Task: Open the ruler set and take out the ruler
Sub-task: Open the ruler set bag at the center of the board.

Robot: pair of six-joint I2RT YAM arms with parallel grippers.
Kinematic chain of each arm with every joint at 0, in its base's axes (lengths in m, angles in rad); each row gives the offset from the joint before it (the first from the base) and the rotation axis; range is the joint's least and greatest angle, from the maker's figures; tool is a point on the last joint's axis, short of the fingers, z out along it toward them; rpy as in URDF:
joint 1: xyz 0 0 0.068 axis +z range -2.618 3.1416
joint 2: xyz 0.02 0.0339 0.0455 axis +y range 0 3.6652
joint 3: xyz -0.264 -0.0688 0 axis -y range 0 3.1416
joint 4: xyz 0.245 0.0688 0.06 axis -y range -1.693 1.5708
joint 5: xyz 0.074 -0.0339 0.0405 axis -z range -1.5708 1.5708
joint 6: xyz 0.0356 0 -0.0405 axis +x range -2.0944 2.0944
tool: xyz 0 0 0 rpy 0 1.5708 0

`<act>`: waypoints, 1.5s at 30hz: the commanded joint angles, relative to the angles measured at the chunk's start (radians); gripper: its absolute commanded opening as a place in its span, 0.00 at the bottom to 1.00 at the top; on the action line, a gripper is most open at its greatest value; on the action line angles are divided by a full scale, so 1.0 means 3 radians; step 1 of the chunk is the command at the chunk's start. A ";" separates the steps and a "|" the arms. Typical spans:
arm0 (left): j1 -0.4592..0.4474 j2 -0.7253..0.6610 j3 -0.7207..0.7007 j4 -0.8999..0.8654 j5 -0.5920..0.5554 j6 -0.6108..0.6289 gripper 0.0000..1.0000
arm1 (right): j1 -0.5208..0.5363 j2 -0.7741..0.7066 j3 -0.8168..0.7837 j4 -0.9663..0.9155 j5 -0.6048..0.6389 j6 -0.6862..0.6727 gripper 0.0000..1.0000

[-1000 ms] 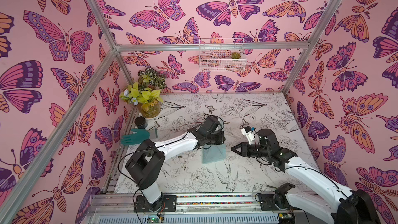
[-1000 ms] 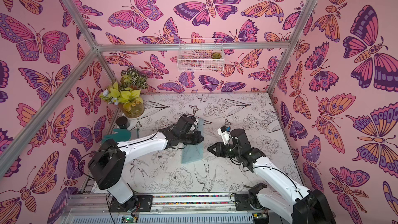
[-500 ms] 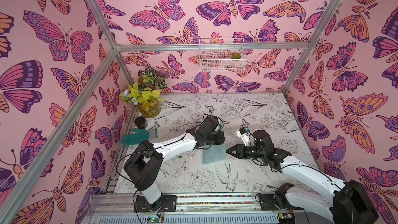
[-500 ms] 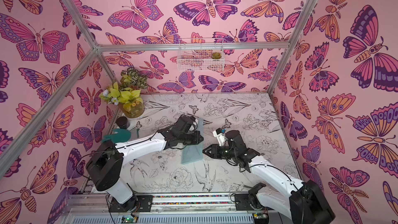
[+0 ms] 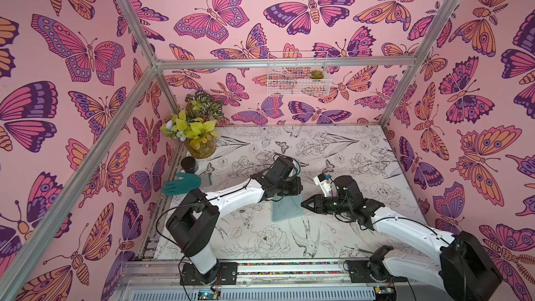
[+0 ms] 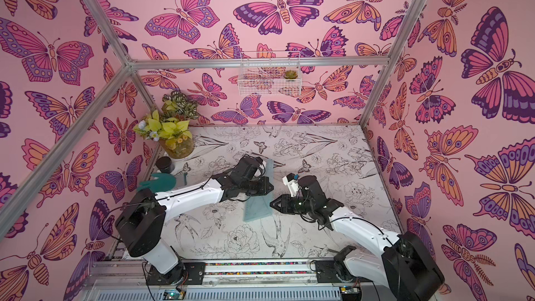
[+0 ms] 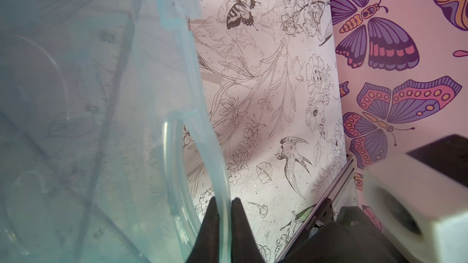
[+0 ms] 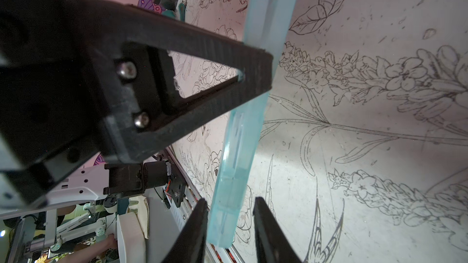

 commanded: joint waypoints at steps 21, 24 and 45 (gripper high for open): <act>-0.0026 -0.0045 -0.0035 0.0161 -0.0019 0.0050 0.00 | 0.0142 0.0185 0.0180 0.0117 0.0143 0.0070 0.10; -0.0024 -0.0043 -0.0036 0.0163 -0.0024 0.0059 0.00 | 0.0147 0.0186 0.0211 0.0000 0.0199 0.0020 0.04; -0.0026 0.0024 -0.0047 0.0187 0.0016 0.0080 0.00 | 0.0335 0.0207 0.0562 -0.0942 0.0966 -0.0469 0.00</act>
